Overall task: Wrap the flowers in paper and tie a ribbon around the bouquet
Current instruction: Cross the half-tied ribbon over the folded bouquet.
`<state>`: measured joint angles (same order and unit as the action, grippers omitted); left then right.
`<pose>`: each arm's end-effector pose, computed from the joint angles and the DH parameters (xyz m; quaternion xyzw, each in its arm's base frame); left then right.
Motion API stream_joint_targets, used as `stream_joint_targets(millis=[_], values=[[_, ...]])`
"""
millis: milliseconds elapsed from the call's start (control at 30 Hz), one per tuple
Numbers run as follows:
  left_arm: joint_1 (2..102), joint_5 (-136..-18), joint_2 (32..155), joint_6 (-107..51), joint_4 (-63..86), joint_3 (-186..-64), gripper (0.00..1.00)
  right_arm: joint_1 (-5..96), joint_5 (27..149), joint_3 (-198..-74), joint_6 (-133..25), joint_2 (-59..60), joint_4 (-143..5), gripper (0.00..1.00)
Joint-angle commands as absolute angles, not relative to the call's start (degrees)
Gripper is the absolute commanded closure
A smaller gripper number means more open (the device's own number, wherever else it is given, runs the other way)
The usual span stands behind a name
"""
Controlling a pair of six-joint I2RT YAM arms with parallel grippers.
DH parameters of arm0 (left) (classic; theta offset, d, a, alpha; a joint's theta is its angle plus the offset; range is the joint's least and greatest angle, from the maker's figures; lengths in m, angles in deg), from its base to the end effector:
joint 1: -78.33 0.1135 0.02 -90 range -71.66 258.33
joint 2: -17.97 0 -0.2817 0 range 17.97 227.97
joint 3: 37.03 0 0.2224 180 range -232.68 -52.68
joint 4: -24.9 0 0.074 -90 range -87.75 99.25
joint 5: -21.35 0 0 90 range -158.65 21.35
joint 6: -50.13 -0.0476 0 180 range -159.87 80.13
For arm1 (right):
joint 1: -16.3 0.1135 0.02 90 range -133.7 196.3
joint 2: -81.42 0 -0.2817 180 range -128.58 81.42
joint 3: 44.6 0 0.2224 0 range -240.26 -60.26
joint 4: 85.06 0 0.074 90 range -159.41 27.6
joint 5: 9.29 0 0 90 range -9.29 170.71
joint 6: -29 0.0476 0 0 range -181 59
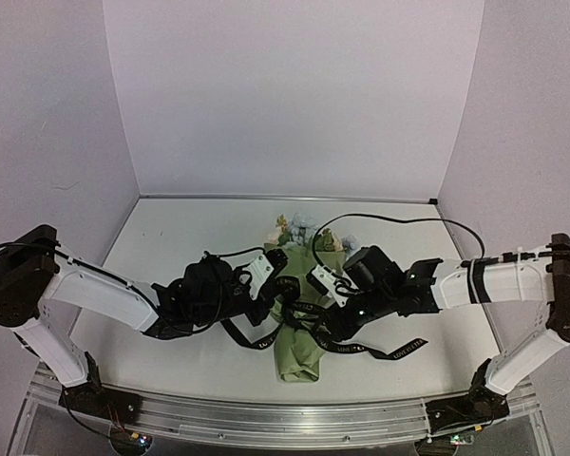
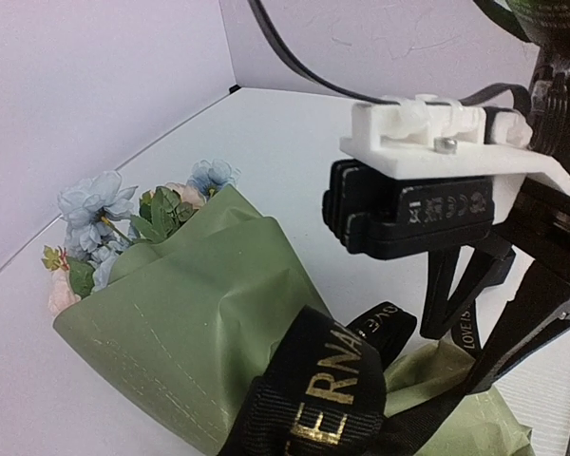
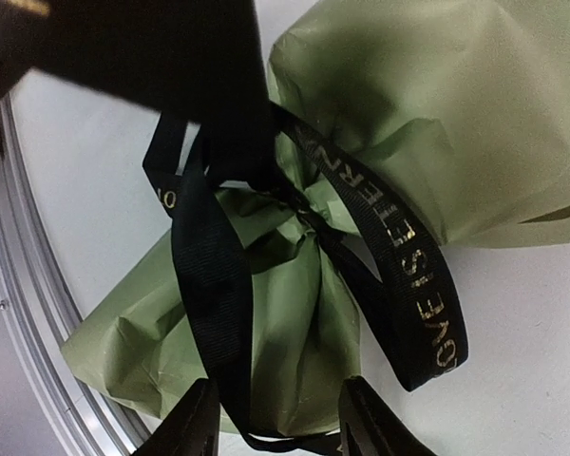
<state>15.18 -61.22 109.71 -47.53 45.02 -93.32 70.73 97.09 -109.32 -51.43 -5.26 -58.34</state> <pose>0.1530 -0.2886 0.2340 0.4276 0.6695 -0.2361 0.5596 0.1572 0.2429 0.2217 -0.3998 0.8369 0.2981 0.2255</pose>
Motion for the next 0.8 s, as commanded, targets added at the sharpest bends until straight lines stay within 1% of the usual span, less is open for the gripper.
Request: stream_joint_targets(millis=[0,300,467,600,767], values=[[15.81,-62.31,108.32,-46.99,45.02,-94.32,1.00,71.61,96.18,-107.13,-52.26,-2.14,-59.76,0.56],[16.46,-62.95,108.17,-46.80,43.95,-94.78,1.00,73.27,95.26,-106.19,-53.20,-1.03,-57.40,0.57],[16.55,-63.02,108.07,-46.76,43.61,-94.94,1.00,73.60,95.72,-106.67,-52.21,-2.19,-56.08,0.69],[16.64,-63.03,107.98,-46.72,43.46,-94.95,1.00,73.85,95.72,-106.84,-51.62,-2.67,-55.16,0.75],[16.64,-63.05,107.51,-46.64,43.13,-94.69,1.00,73.94,95.39,-107.23,-51.07,-2.26,-53.97,0.88]])
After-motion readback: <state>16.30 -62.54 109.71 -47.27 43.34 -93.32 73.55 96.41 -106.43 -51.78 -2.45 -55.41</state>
